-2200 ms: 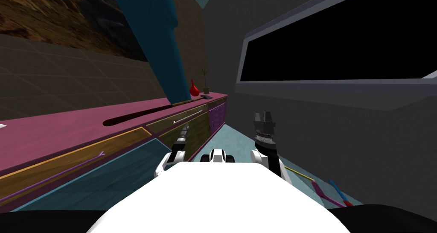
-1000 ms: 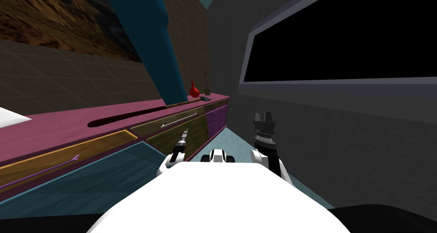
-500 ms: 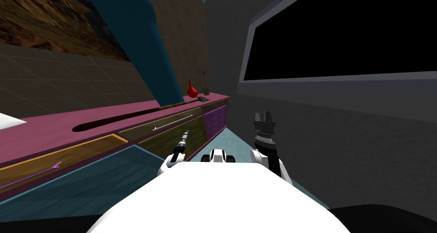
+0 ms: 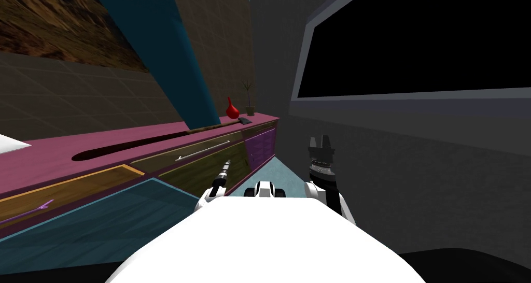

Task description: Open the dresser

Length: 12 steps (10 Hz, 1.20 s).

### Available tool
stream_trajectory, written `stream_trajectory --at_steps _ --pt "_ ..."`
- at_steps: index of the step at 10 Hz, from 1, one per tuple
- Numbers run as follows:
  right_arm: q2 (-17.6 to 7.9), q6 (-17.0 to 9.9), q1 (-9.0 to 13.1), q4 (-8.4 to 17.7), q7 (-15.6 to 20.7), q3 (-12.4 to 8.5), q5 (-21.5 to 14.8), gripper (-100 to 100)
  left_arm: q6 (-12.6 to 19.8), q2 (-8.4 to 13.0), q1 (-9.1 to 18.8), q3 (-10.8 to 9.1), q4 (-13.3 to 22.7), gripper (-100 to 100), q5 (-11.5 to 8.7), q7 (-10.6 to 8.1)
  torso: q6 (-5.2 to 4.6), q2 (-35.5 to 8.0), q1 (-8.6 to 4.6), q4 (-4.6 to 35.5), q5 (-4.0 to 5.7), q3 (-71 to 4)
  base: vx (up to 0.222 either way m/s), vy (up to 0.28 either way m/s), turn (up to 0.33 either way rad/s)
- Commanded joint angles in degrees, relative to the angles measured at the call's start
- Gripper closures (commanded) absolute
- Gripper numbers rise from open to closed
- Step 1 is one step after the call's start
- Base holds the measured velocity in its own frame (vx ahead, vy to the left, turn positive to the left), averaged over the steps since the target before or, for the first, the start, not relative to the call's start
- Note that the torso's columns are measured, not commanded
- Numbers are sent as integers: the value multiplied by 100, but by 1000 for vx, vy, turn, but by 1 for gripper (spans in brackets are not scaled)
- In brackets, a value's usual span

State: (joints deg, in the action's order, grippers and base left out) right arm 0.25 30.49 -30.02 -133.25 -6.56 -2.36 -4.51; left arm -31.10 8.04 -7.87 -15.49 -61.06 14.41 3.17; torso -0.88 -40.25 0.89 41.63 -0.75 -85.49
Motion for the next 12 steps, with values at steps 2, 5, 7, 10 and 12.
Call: stream_trajectory --at_steps 2,5,7,10,12 --pt "0 0 1 0 0 0 0 0 49 -13 184 -56 583 -100 140 -1 -2 -13 19 2 -10 12 73 -86 67" --pt "0 0 1 0 0 0 0 0 12 -27 379 -179 1042 -100 305 24 38 -73 -23 21 21 38 68 -102 61" --pt "0 0 1 0 0 0 0 0 -6 -25 469 -236 1418 -100 382 35 55 -103 -27 29 32 53 101 -114 69" --pt "0 0 0 0 0 0 0 0 -54 15 703 -386 2031 -100 582 65 88 -206 -98 66 77 94 133 -145 136" --pt "0 0 2 0 0 0 0 0 -67 39 766 -427 2282 -100 636 73 86 -232 -81 73 74 110 53 -105 44"
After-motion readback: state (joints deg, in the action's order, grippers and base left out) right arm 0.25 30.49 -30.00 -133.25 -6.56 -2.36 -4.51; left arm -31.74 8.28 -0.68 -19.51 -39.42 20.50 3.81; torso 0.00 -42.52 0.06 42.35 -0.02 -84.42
